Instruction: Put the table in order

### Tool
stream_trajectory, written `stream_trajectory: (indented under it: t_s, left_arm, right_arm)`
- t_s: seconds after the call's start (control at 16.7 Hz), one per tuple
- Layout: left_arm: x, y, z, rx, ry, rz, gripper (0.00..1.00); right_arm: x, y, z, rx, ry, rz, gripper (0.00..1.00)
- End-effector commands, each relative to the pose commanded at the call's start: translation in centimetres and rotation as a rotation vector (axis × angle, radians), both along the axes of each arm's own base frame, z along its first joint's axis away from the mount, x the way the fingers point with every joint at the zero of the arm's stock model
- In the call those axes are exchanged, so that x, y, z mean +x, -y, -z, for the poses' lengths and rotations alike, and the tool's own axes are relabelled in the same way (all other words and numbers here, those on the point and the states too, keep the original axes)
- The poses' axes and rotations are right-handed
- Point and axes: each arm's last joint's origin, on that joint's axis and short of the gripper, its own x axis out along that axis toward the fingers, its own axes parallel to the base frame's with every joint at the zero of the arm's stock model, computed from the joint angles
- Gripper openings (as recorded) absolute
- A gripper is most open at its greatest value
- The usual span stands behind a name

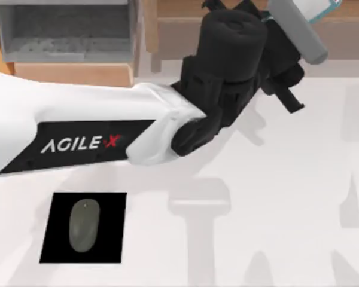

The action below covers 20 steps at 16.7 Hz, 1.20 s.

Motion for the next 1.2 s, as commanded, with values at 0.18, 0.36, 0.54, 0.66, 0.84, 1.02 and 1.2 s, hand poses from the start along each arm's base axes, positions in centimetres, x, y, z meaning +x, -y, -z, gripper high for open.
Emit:
stream_trajectory:
  t_s: [0.18, 0.36, 0.54, 0.66, 0.84, 1.02, 1.2]
  left_arm:
    - [-1.3, -5.3, 2.7, 0.215, 0.019, 0.041, 0.0]
    - [-2.0, -11.2, 5.1, 0.414, 0.054, 0.026, 0.0]
    - [-2.1, -16.5, 6.2, 0.576, 0.113, -0.044, 0.0]
    - [-1.4, -19.3, 6.3, 0.664, 0.156, -0.113, 0.0]
    - [0.6, -22.4, 6.6, 0.781, 0.186, -0.207, 0.0]
    - [3.1, -24.5, 7.3, 0.864, 0.174, -0.264, 0.0]
    - [4.2, -25.2, 7.7, 0.893, 0.16, -0.28, 0.0]
  right_arm:
    - [0.0, 0.0, 0.0, 0.0, 0.0, 0.0, 1.0]
    - [0.0, 0.0, 0.0, 0.0, 0.0, 0.0, 1.0]
    - [0.0, 0.0, 0.0, 0.0, 0.0, 0.0, 1.0]
    - [0.0, 0.0, 0.0, 0.0, 0.0, 0.0, 1.0]
    - [0.0, 0.0, 0.0, 0.0, 0.0, 0.0, 1.0]
    - [0.0, 0.0, 0.0, 0.0, 0.0, 0.0, 1.0]
    - [0.0, 0.0, 0.0, 0.0, 0.0, 0.0, 1.0]
